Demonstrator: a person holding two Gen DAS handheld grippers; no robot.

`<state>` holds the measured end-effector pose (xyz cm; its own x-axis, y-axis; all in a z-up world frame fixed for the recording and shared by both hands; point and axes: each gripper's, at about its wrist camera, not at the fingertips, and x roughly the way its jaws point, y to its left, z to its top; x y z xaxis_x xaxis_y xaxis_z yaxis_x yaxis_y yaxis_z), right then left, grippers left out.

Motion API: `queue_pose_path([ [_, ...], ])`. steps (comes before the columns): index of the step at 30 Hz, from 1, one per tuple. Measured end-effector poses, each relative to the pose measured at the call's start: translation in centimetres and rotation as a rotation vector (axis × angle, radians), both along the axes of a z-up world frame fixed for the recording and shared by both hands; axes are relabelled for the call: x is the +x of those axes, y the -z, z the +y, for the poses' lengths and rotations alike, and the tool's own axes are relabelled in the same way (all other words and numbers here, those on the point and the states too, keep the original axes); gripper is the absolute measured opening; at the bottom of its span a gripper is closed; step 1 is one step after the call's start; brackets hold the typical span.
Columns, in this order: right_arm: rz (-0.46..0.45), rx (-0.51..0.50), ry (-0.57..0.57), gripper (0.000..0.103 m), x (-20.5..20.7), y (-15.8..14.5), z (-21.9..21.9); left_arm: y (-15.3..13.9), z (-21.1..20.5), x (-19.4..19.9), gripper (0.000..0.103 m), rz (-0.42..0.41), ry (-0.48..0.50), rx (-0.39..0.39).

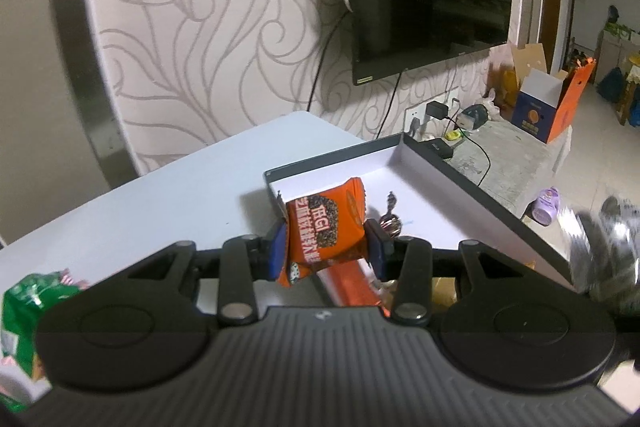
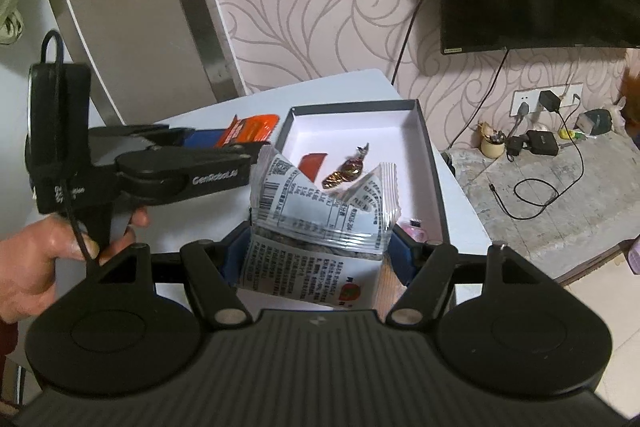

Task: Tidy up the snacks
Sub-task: 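Carry the orange packet and clear packet over the black box with both tools, then open left tool to drop the orange packet while right tool releases the clear packet into the box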

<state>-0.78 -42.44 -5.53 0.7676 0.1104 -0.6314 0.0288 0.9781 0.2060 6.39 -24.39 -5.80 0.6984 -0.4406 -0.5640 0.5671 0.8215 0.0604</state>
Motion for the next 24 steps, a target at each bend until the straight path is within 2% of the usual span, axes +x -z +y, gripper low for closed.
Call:
queue_pose_path([
  [10, 0.03, -0.046, -0.045, 0.074, 1.1, 1.0, -0.3, 0.7, -3.7, 1.8, 0.045, -0.008, 0.02, 0.032],
  [21, 0.055, -0.119, -0.085, 0.074, 2.4, 1.8, -0.2, 0.6, -5.9, 3.5, 0.046, -0.006, 0.02, 0.044],
  [23, 0.067, -0.12, -0.092, 0.074, 2.7, 2.1, -0.2, 0.5, -6.2, 3.7, 0.05, -0.007, 0.02, 0.048],
  [24, 0.071, -0.122, -0.097, 0.074, 2.8, 2.2, -0.1, 0.5, -6.3, 3.8, 0.056, -0.003, 0.023, 0.049],
])
